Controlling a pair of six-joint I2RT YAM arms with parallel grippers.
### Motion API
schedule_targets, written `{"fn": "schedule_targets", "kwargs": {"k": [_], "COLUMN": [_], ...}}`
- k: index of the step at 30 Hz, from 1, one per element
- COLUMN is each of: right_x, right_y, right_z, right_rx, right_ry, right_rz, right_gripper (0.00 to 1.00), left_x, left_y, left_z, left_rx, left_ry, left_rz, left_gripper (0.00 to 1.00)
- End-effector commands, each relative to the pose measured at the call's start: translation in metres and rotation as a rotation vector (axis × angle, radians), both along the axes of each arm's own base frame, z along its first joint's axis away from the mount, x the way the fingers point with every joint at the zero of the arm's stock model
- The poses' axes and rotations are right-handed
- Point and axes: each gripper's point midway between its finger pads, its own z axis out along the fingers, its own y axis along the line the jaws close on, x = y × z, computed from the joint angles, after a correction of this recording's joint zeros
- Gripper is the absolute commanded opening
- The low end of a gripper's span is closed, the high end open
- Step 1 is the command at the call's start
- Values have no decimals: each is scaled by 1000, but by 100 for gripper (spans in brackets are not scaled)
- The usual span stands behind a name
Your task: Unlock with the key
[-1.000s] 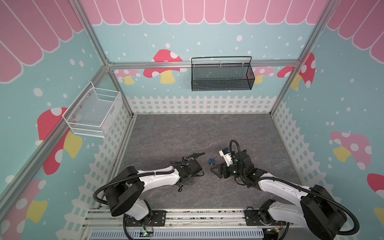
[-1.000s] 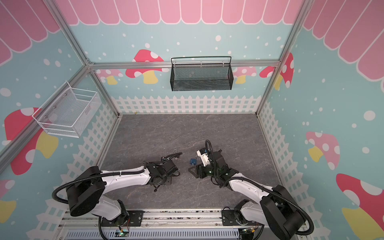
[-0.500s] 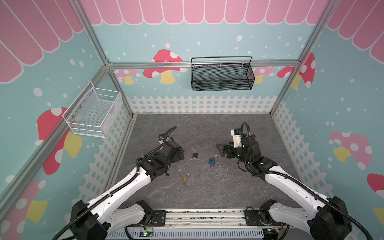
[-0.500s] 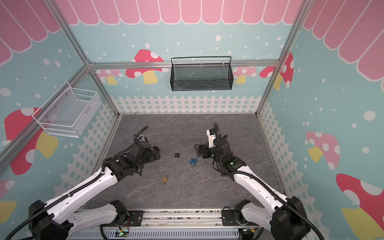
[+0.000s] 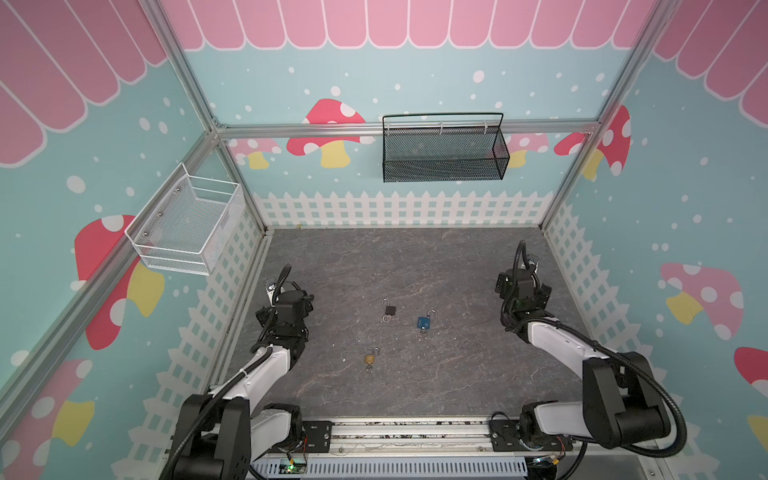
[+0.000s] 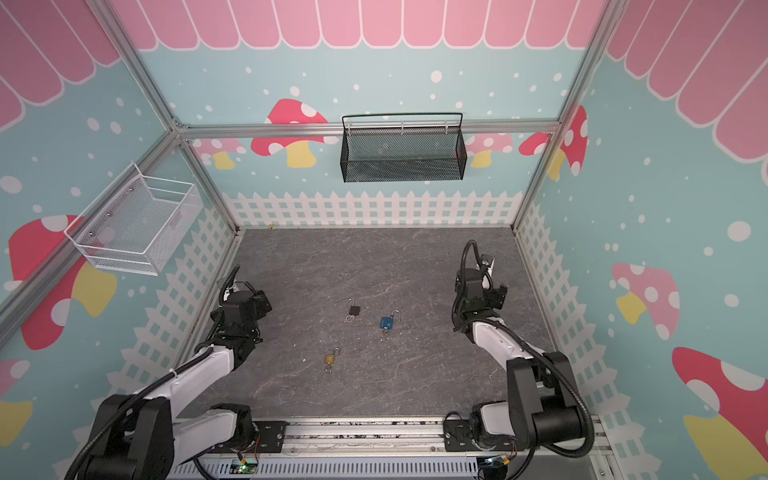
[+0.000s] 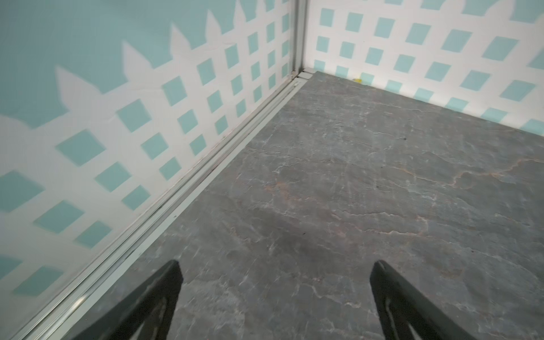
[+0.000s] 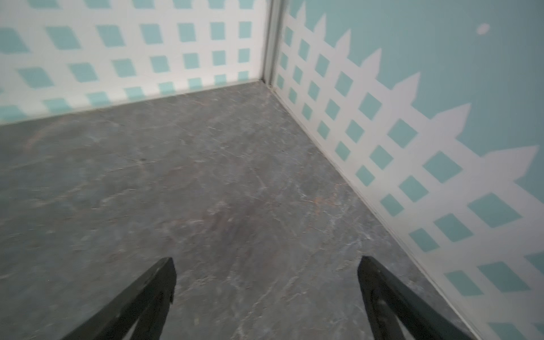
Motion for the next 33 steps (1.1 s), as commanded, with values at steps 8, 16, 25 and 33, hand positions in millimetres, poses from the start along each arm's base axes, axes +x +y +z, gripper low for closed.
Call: {"fn": "schedule_targets", "kwargs": {"k": [8,16,25,33], "right_x": [24,-6,-7,-7], "right_y": [12,64,50,51], "right_z": [8,-8,-14,-12], "right_rx": [-11,-111,-93,-98], "right_ry": [-158,-261,-266,-274], "right_rz": [338,637,560,562], "right_gripper": [98,98,98,98], "left_x": [46,53,52,52], "left_y": [-53,-38,-31,-33], "left_z": [0,-11,-11,-11], "left_rx": [49,38,49,60], "left_ry": [-202,-154,-149,-147], "left_rz": [-367,-270,-218,-218], "left_gripper": [100,100,100,100]}}
